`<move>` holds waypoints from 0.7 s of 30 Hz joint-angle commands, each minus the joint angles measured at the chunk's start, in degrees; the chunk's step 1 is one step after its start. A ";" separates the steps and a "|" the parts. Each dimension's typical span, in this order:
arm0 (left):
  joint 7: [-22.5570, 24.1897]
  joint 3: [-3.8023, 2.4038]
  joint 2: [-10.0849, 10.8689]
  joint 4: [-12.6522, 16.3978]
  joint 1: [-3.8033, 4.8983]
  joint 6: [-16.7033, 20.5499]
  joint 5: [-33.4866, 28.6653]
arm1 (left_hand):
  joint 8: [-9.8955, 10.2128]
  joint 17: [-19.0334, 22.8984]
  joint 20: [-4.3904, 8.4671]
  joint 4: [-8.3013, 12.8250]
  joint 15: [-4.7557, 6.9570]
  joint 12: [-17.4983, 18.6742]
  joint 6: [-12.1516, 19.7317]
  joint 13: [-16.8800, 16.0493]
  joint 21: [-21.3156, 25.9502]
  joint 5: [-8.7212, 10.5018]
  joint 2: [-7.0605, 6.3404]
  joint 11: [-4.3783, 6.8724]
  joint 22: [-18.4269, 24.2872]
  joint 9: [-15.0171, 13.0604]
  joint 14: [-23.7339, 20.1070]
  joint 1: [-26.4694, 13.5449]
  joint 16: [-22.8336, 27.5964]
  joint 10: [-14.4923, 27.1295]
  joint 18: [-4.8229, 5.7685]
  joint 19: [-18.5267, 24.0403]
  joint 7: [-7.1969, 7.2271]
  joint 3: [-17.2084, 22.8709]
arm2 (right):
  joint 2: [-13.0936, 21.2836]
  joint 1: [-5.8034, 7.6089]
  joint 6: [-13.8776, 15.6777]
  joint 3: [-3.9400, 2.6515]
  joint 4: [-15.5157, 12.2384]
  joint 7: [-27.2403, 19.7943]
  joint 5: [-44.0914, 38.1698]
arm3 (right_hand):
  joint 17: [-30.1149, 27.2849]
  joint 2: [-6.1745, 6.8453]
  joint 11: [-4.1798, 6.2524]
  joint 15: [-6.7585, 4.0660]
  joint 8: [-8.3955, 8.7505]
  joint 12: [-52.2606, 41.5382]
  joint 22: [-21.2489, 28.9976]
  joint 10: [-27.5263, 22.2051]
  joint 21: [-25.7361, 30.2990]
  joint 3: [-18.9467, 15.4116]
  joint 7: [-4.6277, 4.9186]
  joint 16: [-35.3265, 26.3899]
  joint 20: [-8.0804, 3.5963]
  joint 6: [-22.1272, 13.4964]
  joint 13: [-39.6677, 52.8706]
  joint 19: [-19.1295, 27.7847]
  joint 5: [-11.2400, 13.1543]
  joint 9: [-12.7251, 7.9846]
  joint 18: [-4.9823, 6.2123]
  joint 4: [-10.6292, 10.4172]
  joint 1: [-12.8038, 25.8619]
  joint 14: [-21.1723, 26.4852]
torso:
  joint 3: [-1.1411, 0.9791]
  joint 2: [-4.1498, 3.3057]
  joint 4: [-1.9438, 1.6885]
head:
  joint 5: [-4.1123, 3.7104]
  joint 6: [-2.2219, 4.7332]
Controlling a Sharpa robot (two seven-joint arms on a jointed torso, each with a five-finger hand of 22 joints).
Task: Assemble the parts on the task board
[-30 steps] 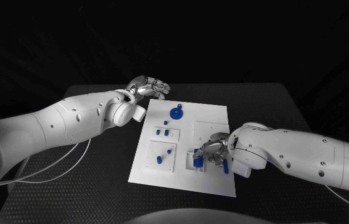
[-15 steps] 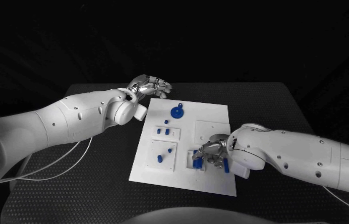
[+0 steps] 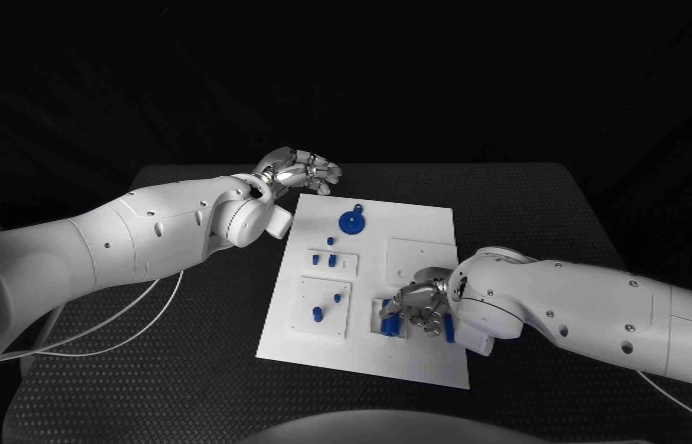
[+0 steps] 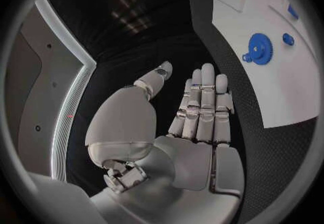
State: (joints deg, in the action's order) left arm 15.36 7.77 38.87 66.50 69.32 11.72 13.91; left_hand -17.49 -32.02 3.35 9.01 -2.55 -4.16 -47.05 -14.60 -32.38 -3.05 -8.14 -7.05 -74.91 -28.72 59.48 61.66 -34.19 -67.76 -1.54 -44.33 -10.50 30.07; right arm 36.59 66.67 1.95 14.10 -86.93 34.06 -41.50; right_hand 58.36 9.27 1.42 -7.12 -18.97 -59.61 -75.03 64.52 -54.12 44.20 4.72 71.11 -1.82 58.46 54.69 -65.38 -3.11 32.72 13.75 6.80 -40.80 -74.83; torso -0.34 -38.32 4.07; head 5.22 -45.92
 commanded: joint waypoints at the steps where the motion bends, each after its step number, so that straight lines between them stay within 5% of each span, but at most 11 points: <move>1: 0.32 -0.04 0.00 0.19 0.10 -0.73 -0.04 | -0.27 -0.09 -0.44 -0.29 -0.23 -0.16 0.41 -0.07 0.38 -0.10 -0.24 0.09 -1.02 0.05 -0.19 -0.41 0.35 0.44 -0.68 0.16 0.01 0.07 | -0.15 -0.31 -0.92 0.08 0.26 -0.21 -0.78 | 0.08 -0.05 0.09 -0.41 0.41 0.23 -0.84 -0.05 -0.26 0.14 0.12 -0.23 0.28 0.31 0.08 0.15 0.18 0.10 1.25 0.27 0.50 0.04 | 0.00 -0.01 0.02 | 0.08 -0.05; 21: 0.26 -0.04 0.06 0.20 0.13 -0.81 -0.04 | -0.30 -0.16 -0.45 -0.44 -0.24 -0.16 0.43 -0.08 0.41 -0.10 -0.23 0.08 -1.04 0.07 -0.18 -0.50 0.41 0.45 -0.67 0.17 0.01 0.08 | -0.64 -0.35 -0.38 0.08 0.81 -0.49 -1.58 | 0.17 1.58 0.01 -0.37 0.74 0.52 -0.73 -0.32 -0.20 0.13 0.22 -0.49 0.17 -0.10 0.28 0.23 0.33 0.27 1.25 -0.27 1.55 0.20 | -0.01 -0.03 0.04 | 0.27 -0.10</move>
State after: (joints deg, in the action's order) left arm 15.30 7.77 38.98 66.54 69.35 11.66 13.91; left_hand -17.48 -32.13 3.15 8.86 -2.56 -4.16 -47.07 -14.60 -32.16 -3.05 -8.14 -7.05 -74.94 -28.72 59.48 61.66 -33.98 -67.76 -1.30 -44.13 -10.53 30.22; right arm 36.16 66.57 1.92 14.06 -86.23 33.87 -42.31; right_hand 58.48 10.63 1.45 -7.16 -18.40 -59.39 -75.03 64.50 -54.11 44.20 4.86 70.90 -1.82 58.86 54.92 -65.39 -3.11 32.95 13.88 6.80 -39.45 -74.62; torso -0.33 -38.33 4.06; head 5.45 -45.98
